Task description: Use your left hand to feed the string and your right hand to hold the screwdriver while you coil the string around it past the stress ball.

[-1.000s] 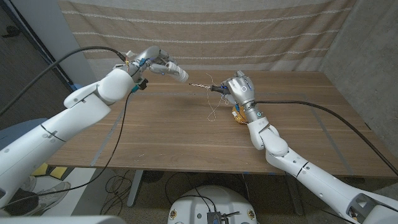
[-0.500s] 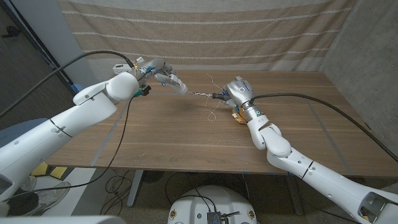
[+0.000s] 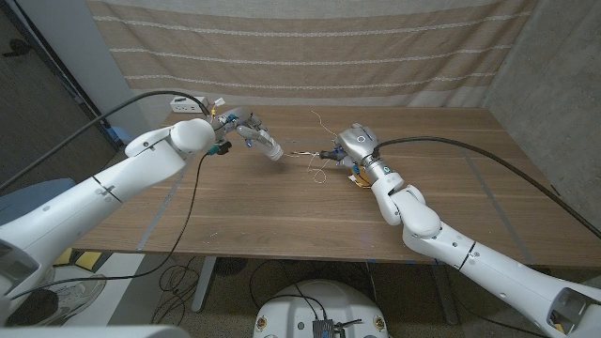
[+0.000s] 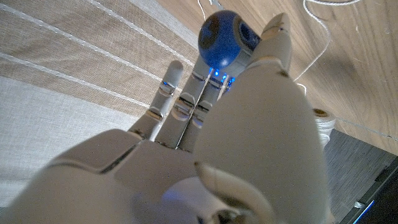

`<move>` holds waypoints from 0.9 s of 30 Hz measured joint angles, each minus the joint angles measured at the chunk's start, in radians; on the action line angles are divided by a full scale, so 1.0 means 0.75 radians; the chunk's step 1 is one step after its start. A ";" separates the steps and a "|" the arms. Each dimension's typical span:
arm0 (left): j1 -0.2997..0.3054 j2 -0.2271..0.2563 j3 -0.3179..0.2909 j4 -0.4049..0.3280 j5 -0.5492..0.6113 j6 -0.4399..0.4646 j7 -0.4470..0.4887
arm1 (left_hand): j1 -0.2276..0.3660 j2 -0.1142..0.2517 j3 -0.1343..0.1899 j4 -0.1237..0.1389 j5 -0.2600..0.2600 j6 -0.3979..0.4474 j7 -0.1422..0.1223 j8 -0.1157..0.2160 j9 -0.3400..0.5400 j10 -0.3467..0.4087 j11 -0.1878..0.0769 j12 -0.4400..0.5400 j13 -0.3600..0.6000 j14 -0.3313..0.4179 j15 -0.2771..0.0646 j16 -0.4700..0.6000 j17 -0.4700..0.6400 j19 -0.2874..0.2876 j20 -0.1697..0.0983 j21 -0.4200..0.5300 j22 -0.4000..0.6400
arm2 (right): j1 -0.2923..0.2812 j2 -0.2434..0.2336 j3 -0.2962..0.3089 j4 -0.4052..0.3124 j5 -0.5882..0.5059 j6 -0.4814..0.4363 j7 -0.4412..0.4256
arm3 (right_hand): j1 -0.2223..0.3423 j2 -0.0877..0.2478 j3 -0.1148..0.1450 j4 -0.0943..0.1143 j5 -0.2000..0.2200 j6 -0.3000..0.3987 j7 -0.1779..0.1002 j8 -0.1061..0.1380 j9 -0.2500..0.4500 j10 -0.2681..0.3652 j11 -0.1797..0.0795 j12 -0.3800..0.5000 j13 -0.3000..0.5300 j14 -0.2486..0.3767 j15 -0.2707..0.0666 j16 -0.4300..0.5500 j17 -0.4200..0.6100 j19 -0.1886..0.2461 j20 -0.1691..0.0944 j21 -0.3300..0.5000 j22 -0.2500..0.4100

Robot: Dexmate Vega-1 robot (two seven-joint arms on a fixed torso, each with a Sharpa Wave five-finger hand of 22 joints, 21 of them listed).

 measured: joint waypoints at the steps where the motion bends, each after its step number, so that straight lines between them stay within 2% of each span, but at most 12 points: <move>1: -0.004 -0.001 0.006 0.005 -0.001 0.004 -0.006 | 0.000 0.000 0.000 0.000 0.000 -0.003 -0.001 0.000 0.005 0.000 0.000 -0.001 0.000 0.000 0.000 0.000 0.000 0.000 0.000 0.000 0.000 | 0.002 0.000 -0.003 -0.002 0.001 -0.003 0.028 | 0.000 0.000 -0.001 0.001 0.000 -0.002 -0.002 0.000 0.000 0.005 0.005 -0.006 -0.002 0.000 0.000 0.000 0.000 0.000 0.000 0.000 0.000; 9: -0.046 -0.006 0.067 0.037 0.011 0.036 -0.043 | 0.000 0.000 0.002 -0.003 0.002 -0.007 -0.001 0.000 0.009 0.000 0.000 -0.007 0.000 0.005 0.003 -0.002 -0.007 -0.005 0.000 0.000 0.000 | 0.019 0.002 -0.028 -0.003 0.010 -0.004 0.129 | 0.000 0.000 0.000 0.011 -0.001 -0.005 -0.005 0.005 0.000 0.007 0.007 -0.010 -0.012 0.000 0.000 -0.001 0.006 0.000 0.000 0.005 0.000; 15: -0.072 -0.004 0.113 0.039 0.053 0.070 -0.059 | 0.000 0.000 0.005 0.000 0.002 -0.010 -0.004 0.000 0.018 0.000 0.000 -0.010 0.000 0.009 0.000 -0.008 -0.013 -0.005 0.000 0.000 0.000 | 0.037 0.015 -0.053 0.019 0.017 -0.004 0.209 | -0.004 0.004 0.005 0.025 -0.010 -0.007 -0.007 0.005 0.000 0.007 0.021 -0.019 -0.024 -0.006 -0.005 -0.010 0.007 0.000 0.000 0.010 -0.006; 19: -0.090 -0.001 0.144 0.026 0.100 0.098 -0.063 | -0.007 0.007 0.005 0.000 0.002 -0.020 0.001 -0.001 0.018 0.000 0.000 -0.012 0.000 0.009 0.000 -0.013 -0.021 -0.005 0.000 0.000 0.000 | 0.044 0.021 -0.064 0.032 0.024 0.000 0.228 | -0.009 0.009 0.009 0.029 -0.011 -0.007 -0.007 0.005 0.000 0.007 0.021 -0.020 -0.028 -0.006 -0.005 -0.010 0.007 0.006 0.005 0.010 -0.006; 21: -0.095 0.000 0.155 0.019 0.119 0.114 -0.064 | -0.007 0.007 0.005 0.000 0.002 -0.025 0.002 -0.001 0.019 -0.006 -0.006 -0.015 0.000 0.009 -0.001 -0.018 -0.025 -0.005 0.000 0.000 -0.001 | 0.046 0.023 -0.068 0.038 0.026 0.000 0.229 | -0.009 0.009 0.009 0.029 -0.011 -0.009 -0.009 0.005 0.000 -0.008 0.036 -0.037 -0.034 -0.012 0.000 -0.011 0.006 0.023 0.003 0.015 -0.009; 24: -0.106 0.001 0.180 0.006 0.159 0.139 -0.067 | -0.008 0.008 0.007 -0.002 0.001 -0.044 -0.004 -0.001 0.030 -0.014 -0.015 -0.015 0.000 0.009 -0.001 -0.031 -0.040 -0.009 0.000 0.000 -0.004 | 0.047 0.026 -0.073 0.047 0.031 0.002 0.226 | -0.009 0.009 0.042 0.036 -0.011 -0.026 -0.017 -0.002 0.000 -0.040 0.057 -0.057 -0.047 -0.051 0.014 -0.041 -0.004 0.037 0.002 0.015 -0.017; 27: -0.117 0.003 0.204 -0.008 0.208 0.164 -0.069 | -0.023 0.023 0.012 0.000 -0.004 -0.072 -0.032 -0.014 0.035 -0.036 -0.037 -0.033 0.000 -0.009 -0.019 -0.073 -0.075 -0.031 -0.002 -0.003 -0.004 | 0.047 0.029 -0.076 0.053 0.032 0.002 0.219 | 0.056 0.074 0.075 0.044 -0.026 -0.136 -0.025 -0.012 0.015 -0.149 0.056 -0.086 -0.070 -0.143 0.046 -0.097 -0.031 0.038 0.001 -0.004 -0.024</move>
